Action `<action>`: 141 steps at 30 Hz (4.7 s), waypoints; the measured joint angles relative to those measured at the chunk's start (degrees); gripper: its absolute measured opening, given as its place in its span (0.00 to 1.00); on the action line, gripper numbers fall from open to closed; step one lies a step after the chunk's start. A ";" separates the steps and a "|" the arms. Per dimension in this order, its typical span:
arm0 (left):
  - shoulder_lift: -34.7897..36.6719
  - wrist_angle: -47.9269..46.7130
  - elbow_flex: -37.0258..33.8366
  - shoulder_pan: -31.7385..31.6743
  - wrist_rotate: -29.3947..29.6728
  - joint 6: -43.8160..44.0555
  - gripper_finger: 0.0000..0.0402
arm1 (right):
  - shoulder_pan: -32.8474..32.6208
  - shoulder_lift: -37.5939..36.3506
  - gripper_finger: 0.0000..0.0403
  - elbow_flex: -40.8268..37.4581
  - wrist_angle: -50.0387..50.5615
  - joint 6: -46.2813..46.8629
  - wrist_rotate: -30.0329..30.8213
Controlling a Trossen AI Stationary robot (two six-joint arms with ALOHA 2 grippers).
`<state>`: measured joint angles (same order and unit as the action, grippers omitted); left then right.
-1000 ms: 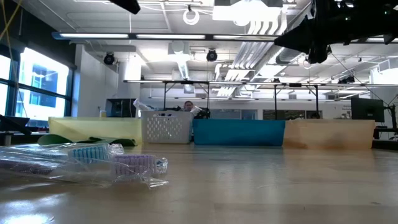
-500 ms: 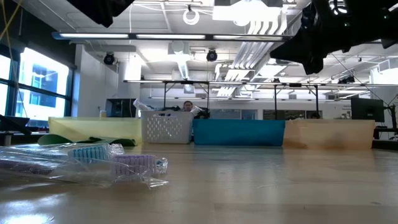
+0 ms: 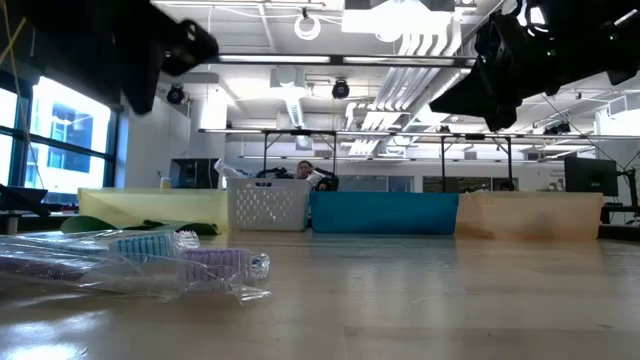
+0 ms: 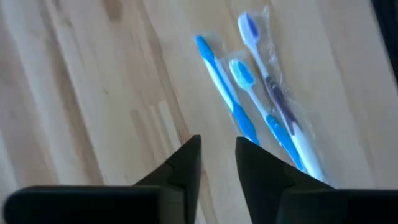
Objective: Pick & Place Toothbrushes
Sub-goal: Put the blue toothbrush into the blue bin
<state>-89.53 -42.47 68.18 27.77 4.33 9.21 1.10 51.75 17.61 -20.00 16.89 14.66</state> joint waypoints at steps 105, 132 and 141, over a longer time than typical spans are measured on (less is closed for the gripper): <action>7.03 26.10 -0.02 -30.51 -5.56 -17.69 0.04 | 0.00 -0.04 0.01 0.02 -18.68 -11.22 -12.35; 6.99 35.02 -0.02 -32.26 -6.92 -20.76 0.04 | -1.60 18.60 0.43 10.63 -31.29 -15.54 -12.33; 6.99 35.05 -0.02 -32.26 -6.92 -20.96 0.04 | -1.42 25.15 0.43 15.90 -31.29 -15.30 -11.80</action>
<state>-82.54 -7.42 68.16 -4.49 -2.59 -11.75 -0.32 76.90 33.50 -51.29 1.59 2.85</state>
